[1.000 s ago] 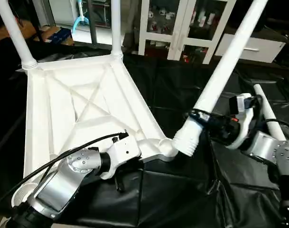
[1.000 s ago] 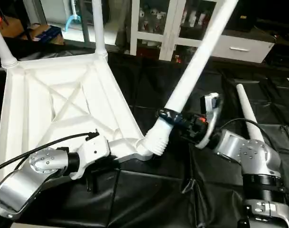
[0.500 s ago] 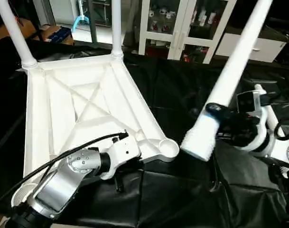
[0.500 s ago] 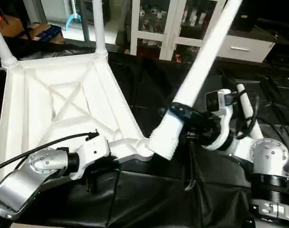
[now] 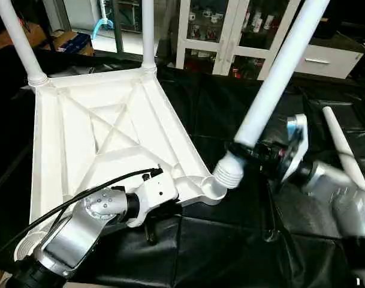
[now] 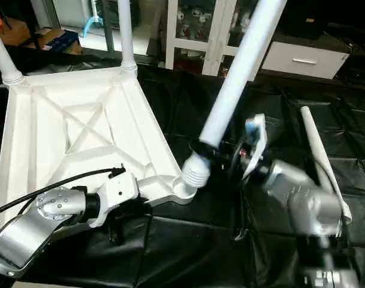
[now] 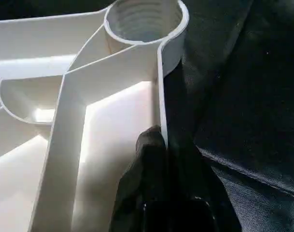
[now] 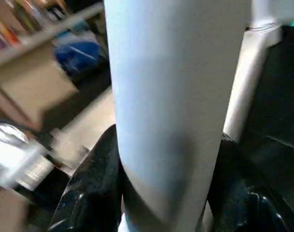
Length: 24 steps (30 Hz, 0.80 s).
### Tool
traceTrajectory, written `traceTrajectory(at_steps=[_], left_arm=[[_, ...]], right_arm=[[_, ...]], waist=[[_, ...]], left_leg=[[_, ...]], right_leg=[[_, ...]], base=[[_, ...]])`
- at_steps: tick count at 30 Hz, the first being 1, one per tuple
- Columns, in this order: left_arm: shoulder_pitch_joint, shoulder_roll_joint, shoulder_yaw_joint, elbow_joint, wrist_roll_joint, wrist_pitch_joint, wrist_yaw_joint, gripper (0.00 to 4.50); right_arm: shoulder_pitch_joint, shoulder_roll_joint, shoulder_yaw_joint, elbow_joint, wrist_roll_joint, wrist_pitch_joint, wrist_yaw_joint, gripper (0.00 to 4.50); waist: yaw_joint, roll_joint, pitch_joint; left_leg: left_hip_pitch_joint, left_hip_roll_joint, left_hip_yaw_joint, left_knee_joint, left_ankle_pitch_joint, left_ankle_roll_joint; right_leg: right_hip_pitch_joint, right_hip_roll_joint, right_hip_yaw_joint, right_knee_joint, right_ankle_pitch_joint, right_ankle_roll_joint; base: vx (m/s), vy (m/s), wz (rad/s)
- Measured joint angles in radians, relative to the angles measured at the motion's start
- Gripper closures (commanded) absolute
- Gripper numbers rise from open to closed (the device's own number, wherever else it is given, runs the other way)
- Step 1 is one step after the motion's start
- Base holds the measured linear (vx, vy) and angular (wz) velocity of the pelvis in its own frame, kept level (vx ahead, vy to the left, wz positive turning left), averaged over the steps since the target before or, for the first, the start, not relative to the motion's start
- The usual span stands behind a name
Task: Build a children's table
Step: Insert table leg to table base
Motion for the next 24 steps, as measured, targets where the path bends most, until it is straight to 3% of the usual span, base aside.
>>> traceTrajectory(at_steps=[5, 13, 17, 24], left_arm=[[-0.002, 0.002, 0.000, 0.002, 0.001, -0.001, -0.001, 4.46], [-0.003, 0.002, -0.001, 0.006, 0.001, -0.008, -0.002, 4.46], [-0.004, 0.001, -0.002, 0.008, 0.001, -0.008, -0.002, 4.46], [-0.004, 0.001, -0.002, 0.008, 0.002, -0.008, -0.002, 4.46]], right_arm=[[0.047, 0.008, 0.045, 0.011, -0.110, -0.170, 0.002, 2.64], [0.047, 0.053, 0.057, 0.056, -0.171, -0.326, 0.002, 2.64], [0.047, 0.064, 0.104, 0.059, -0.196, -0.356, 0.022, 2.64], [0.049, 0.065, 0.134, 0.058, -0.216, -0.399, 0.057, 2.64]], waist=[[-0.003, 0.000, 0.000], [-0.003, 0.000, 0.000], [-0.003, 0.000, 0.000], [-0.003, -0.001, 0.000]], left_leg=[[0.000, 0.000, 0.000, 0.000, 0.000, 0.000], [0.001, 0.000, 0.000, 0.000, 0.000, 0.000], [0.001, 0.000, 0.000, 0.000, 0.000, 0.000], [0.001, 0.000, 0.000, 0.000, 0.000, 0.000]], right_leg=[[0.000, 0.000, 0.000, 0.000, 0.000, 0.000], [0.001, 0.000, 0.000, 0.000, 0.000, 0.000], [0.001, 0.000, 0.000, 0.000, 0.000, 0.000], [0.001, 0.000, 0.000, 0.000, 0.000, 0.000]], base=[[0.000, 0.000, 0.00], [0.000, 0.000, 0.00], [0.000, 0.000, 0.00], [0.000, 0.000, 0.00]])
